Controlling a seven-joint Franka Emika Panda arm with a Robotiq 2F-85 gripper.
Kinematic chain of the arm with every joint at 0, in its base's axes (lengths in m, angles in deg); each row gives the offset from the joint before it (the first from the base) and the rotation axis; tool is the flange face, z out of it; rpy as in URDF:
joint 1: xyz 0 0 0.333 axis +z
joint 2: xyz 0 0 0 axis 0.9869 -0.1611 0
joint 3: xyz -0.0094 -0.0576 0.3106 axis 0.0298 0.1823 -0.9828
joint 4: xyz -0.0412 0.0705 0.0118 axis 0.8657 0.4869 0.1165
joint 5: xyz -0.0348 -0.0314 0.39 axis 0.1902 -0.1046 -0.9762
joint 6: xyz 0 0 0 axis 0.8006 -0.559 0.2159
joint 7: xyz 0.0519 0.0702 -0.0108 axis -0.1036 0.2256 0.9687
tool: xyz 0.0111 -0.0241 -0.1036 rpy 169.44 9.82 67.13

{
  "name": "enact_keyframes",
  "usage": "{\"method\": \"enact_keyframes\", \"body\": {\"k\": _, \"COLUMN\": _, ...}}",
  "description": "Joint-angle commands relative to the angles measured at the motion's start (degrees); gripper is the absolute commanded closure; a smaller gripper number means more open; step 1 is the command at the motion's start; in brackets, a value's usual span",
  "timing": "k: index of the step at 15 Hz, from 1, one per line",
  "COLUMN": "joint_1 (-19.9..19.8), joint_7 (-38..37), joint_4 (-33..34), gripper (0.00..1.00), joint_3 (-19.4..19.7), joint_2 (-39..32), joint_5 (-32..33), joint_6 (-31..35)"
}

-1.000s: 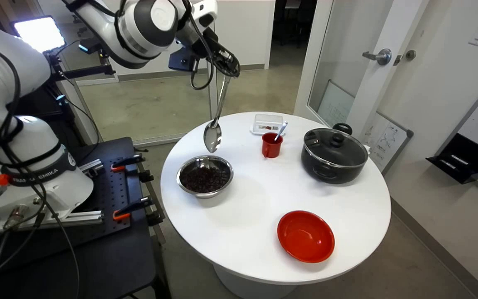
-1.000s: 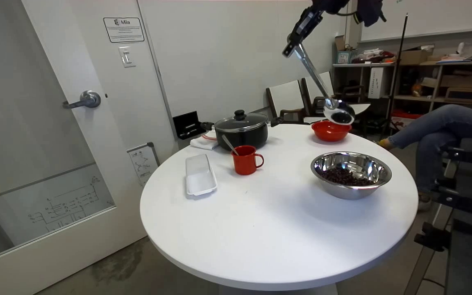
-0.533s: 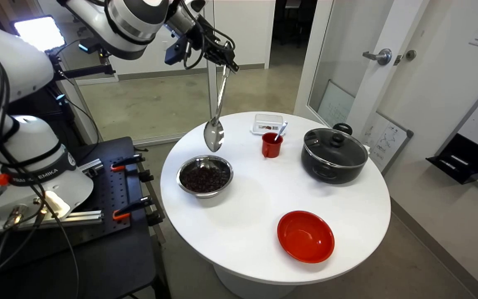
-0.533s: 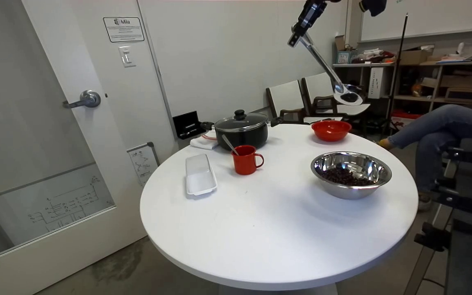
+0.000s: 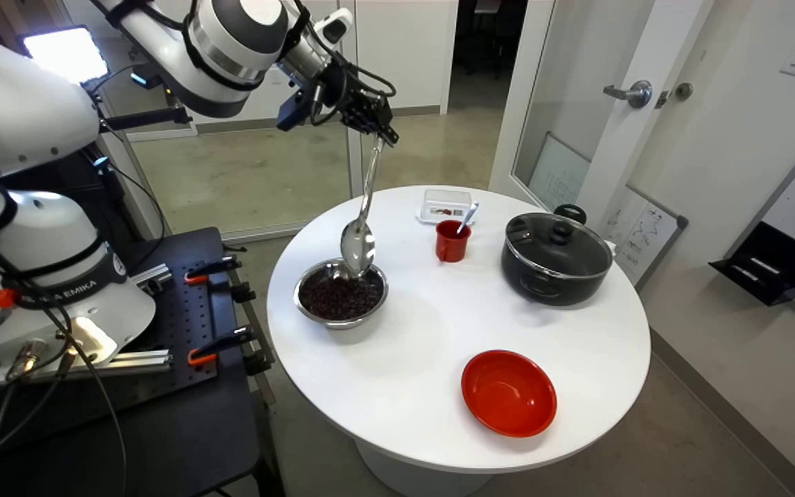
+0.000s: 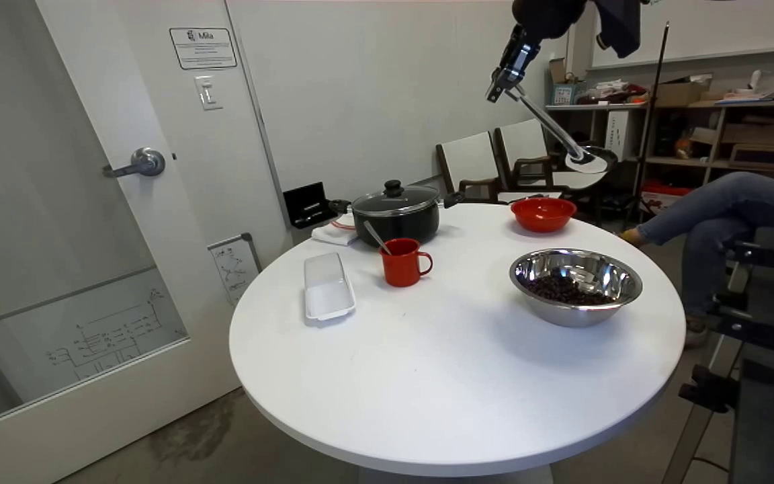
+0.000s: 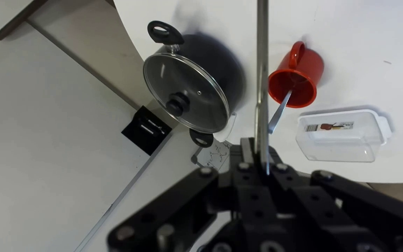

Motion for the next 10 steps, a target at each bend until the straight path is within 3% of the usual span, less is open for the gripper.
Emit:
{"method": "enact_keyframes", "body": {"k": 1, "joint_1": -9.99, "joint_7": 0.83, "joint_4": 0.39, "gripper": 0.99, "joint_3": -8.63, "joint_2": 3.05, "joint_5": 1.90, "joint_6": 4.12}}
{"method": "enact_keyframes", "body": {"k": 7, "joint_1": -27.81, "joint_7": 6.11, "joint_4": 1.71, "gripper": 0.99, "joint_3": -23.41, "joint_2": 9.94, "joint_5": -0.54, "joint_6": 17.14}}
{"method": "enact_keyframes", "body": {"k": 8, "joint_1": -24.92, "joint_7": 10.16, "joint_4": 3.80, "gripper": 0.99, "joint_3": -22.14, "joint_2": 6.57, "joint_5": -2.48, "joint_6": 12.64}}
{"method": "enact_keyframes", "body": {"k": 10, "joint_1": -27.28, "joint_7": 13.59, "joint_4": 5.18, "gripper": 0.99, "joint_3": -24.78, "joint_2": 8.02, "joint_5": -4.66, "joint_6": 12.31}}
